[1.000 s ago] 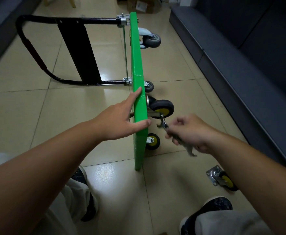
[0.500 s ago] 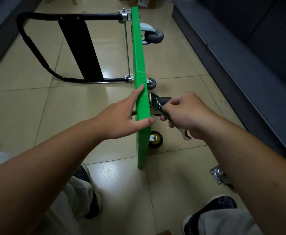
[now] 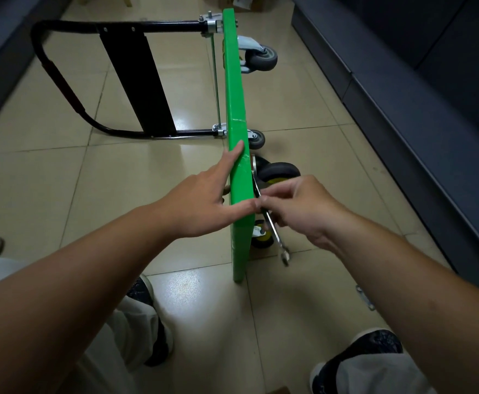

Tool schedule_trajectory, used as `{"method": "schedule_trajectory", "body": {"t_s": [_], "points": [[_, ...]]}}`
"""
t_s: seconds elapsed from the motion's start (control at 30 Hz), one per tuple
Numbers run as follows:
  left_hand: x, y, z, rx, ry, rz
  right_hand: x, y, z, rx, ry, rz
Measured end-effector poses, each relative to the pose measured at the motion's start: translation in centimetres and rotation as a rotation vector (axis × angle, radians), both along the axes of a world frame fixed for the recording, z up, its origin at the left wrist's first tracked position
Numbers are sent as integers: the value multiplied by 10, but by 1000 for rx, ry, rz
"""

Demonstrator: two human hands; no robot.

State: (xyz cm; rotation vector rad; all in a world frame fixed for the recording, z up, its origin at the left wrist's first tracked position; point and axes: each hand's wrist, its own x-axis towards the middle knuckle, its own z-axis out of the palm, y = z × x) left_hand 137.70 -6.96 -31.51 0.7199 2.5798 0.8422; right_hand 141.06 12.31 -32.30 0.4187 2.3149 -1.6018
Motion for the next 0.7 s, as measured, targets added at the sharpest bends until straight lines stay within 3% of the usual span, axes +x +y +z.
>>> {"method": "schedule_trajectory", "body": {"t_s": [0.3,0.43,0.53,0.63,0.7], "points": [[1,1,0,22,-2,3,4,-10,-64,-13,288,10],[0,2,0,20,-2,12,16,-2,-80,142,371,56],[-1,2,0,7,9,12,36,14,-85,331,146,117],[0,1,1,6,1,11,51,26,-79,523,-329,321],[0,0,1,5,-1,7,55,27,-66,605,-527,420]]}}
